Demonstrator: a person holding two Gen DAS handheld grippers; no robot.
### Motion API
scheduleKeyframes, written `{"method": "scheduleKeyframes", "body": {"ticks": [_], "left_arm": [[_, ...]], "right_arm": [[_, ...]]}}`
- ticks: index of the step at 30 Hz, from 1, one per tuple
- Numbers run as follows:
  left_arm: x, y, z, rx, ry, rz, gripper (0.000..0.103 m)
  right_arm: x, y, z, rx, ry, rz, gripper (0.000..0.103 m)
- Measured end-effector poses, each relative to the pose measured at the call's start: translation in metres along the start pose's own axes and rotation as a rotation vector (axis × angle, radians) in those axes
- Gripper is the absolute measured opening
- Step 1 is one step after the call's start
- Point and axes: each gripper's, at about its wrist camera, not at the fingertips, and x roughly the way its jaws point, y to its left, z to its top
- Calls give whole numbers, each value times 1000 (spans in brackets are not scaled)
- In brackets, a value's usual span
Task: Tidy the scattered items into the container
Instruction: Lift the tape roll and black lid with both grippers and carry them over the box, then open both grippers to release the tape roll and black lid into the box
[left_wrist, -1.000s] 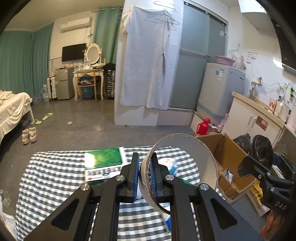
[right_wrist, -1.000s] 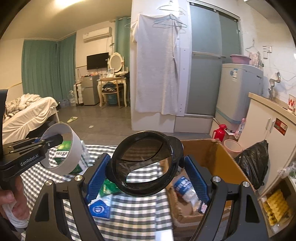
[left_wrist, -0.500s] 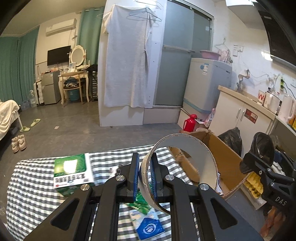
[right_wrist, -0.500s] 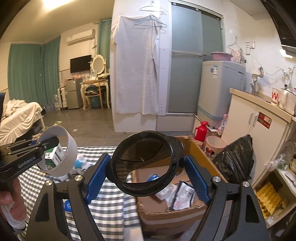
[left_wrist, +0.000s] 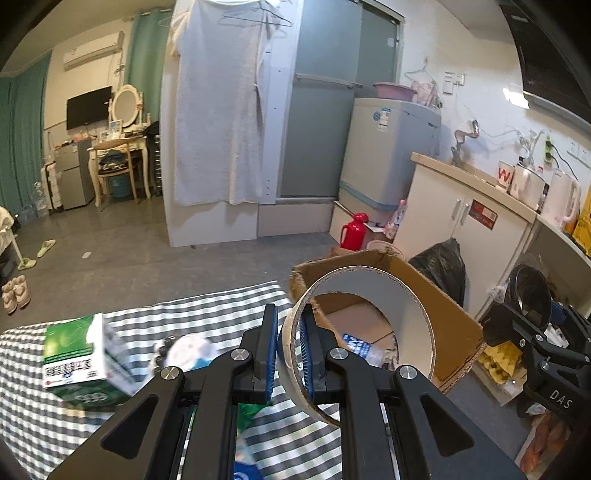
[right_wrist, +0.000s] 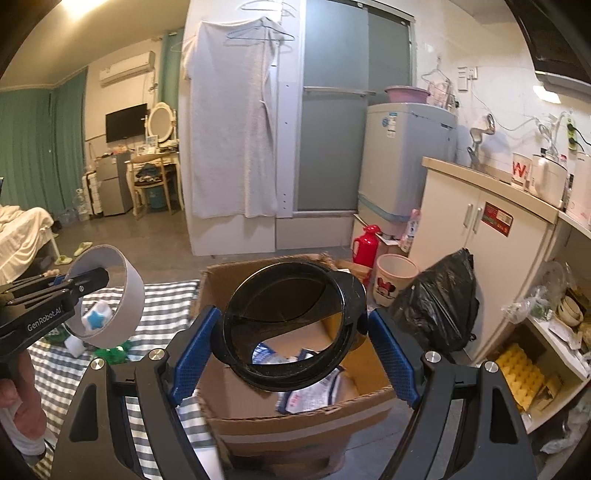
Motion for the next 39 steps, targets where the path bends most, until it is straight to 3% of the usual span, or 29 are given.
{"method": "scheduleKeyframes", "body": {"ticks": [4,17,33,39], "left_arm": [[13,-17,2,25,14,-18,12],[70,-59,9,77,165,-88,12],[174,-95,-1,130,468,-57,12],[194,-99,-11,146,521,-30,12]], "right_arm": [[9,-12,-2,16,27,-3,82],[60,-25,-19,10,169,3,82],[122,-31,-40,-21,397,29,81],[131,-32,-47,-25,439,18,82]]}}
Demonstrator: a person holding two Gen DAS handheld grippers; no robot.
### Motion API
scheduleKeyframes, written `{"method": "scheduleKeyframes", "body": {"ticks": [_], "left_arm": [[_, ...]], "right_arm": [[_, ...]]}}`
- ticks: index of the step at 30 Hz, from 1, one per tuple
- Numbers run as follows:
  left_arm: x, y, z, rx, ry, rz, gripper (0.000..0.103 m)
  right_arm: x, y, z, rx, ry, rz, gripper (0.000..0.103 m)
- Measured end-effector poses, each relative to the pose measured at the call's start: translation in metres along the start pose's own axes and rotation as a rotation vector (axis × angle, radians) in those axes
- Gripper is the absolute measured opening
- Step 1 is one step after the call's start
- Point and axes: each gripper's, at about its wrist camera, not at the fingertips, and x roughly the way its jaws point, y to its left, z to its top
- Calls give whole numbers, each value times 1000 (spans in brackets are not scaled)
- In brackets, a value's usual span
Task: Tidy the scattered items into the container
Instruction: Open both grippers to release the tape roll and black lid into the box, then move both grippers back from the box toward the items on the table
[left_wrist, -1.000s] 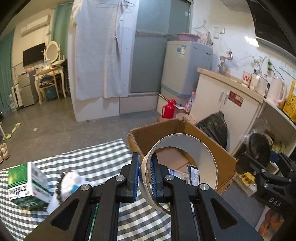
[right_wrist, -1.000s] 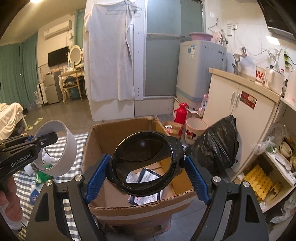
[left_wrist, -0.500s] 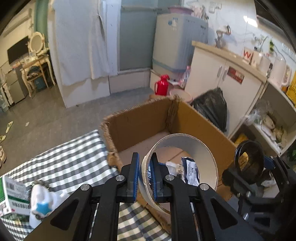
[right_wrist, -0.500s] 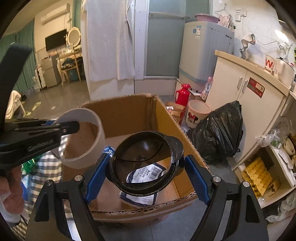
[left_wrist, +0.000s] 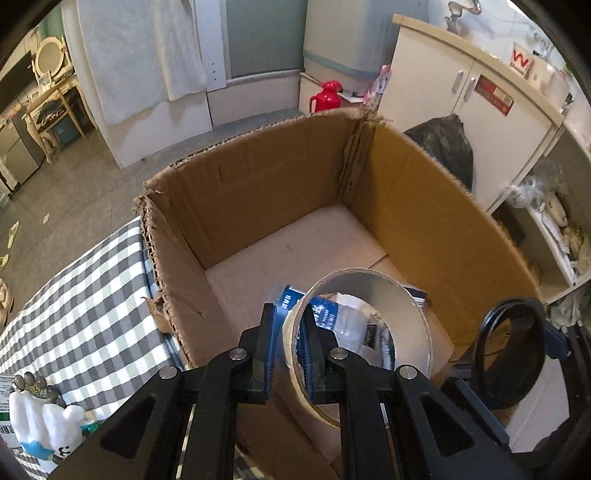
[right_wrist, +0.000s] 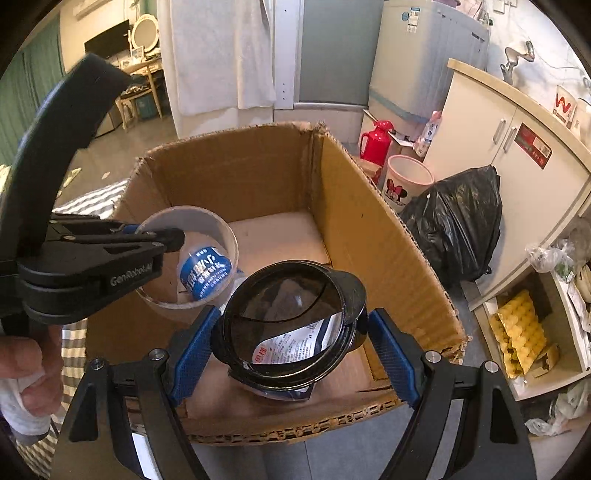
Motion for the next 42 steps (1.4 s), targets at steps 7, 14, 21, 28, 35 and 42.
{"method": "scheduleKeyframes", "body": {"ticks": [7,14,21,28,35,42], "left_arm": [[2,-4,0,10,-2,-2,14],[-4,-7,2,16,-24,-15,40],[-32,-6,7,17,-122,-8,57],[-74,8,8,-14,-242,6,57],[-101,25,6,-63,-308,-1,58],[-132,43,-8,-118,-404,-18,58]], "right_arm": [[7,3,-1,-1,17,-2,82],[1,3,4,20,-29,-7,86],[-23,7,8,14,-118,-22,88],[-60,12,18,50,-242,-9,91],[-79,20,23,61,-303,-7,92],[-113,18,30,90,-417,-29,95]]}}
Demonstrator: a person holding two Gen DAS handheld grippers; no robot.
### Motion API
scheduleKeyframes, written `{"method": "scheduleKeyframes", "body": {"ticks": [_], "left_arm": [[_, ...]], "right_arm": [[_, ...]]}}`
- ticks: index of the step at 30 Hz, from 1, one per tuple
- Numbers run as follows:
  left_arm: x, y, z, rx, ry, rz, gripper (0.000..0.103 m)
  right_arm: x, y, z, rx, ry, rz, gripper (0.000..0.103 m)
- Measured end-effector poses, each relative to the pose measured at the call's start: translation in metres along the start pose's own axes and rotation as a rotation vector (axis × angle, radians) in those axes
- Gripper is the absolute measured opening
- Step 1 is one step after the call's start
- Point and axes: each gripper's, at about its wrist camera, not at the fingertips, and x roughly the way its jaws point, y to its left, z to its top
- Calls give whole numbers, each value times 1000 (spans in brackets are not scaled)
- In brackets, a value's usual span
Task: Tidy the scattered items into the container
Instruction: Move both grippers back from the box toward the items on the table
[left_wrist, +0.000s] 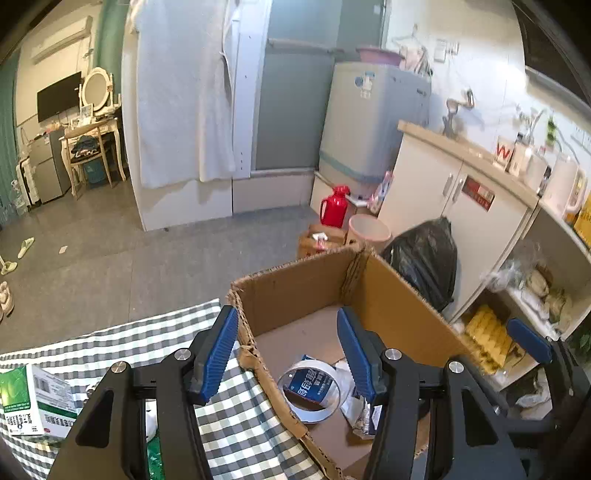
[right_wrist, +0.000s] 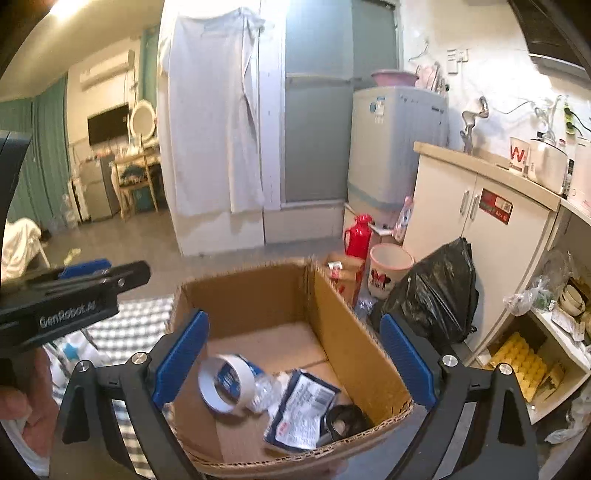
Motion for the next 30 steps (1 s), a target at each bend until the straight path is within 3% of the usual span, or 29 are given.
{"method": "scheduleKeyframes", "body": {"ticks": [4,10,24,30], "left_arm": [[-27,8,2,-12,-78,18,62],[-75,27,-7,-37,-208,68,78],[-122,69,-38,-101,-209,136,102],[-135,89,-42,-137,-219,170,103]], "right_arm": [[-17,0,10,13,-54,9,99],[-33,6,15,14,-74,45,103],[-38,36,1,4,-65,117,103],[-43,44,2,1,-74,142,103]]}}
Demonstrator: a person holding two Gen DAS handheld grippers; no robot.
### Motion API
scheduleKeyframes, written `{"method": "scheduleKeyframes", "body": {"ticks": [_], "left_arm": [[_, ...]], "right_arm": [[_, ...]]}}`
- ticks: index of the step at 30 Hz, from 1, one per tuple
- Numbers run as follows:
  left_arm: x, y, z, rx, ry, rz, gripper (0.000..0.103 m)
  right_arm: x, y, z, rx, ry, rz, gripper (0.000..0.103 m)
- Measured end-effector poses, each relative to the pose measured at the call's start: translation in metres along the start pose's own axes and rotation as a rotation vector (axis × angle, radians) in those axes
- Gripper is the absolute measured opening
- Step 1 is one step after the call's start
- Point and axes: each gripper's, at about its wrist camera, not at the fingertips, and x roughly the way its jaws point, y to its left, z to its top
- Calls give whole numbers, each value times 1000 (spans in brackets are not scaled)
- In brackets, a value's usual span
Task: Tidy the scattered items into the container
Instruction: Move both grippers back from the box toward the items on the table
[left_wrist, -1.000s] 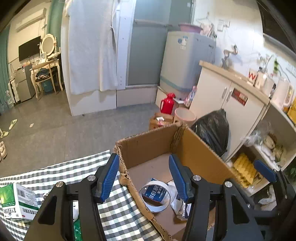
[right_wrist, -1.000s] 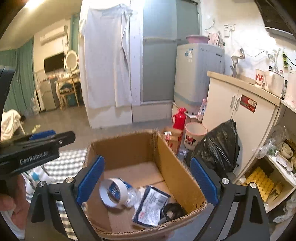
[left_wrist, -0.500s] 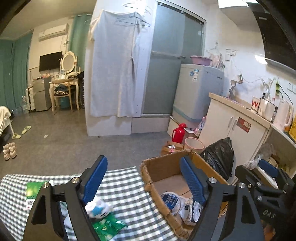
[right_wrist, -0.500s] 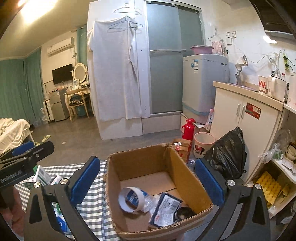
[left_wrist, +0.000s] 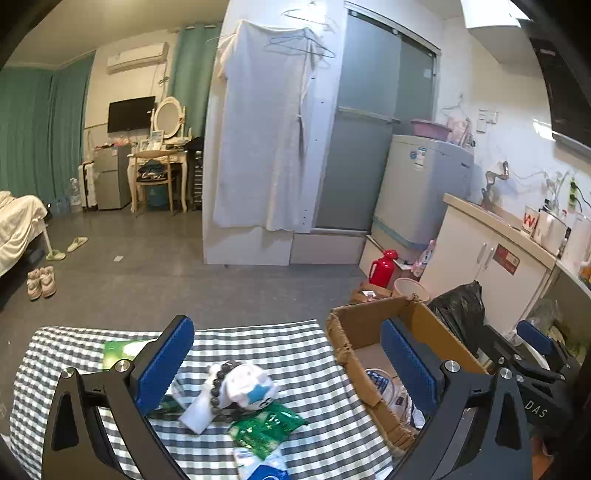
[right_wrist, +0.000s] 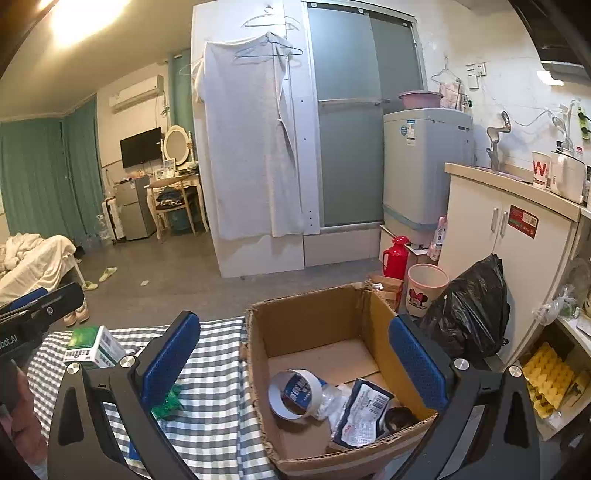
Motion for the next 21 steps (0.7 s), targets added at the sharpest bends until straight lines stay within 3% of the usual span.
{"method": "scheduleKeyframes", "body": {"ticks": [21], "left_arm": [[-27,69,-6,-5,-14,193,103]], "right_arm": [[9,67,-15,-49,34,140,103]]}}
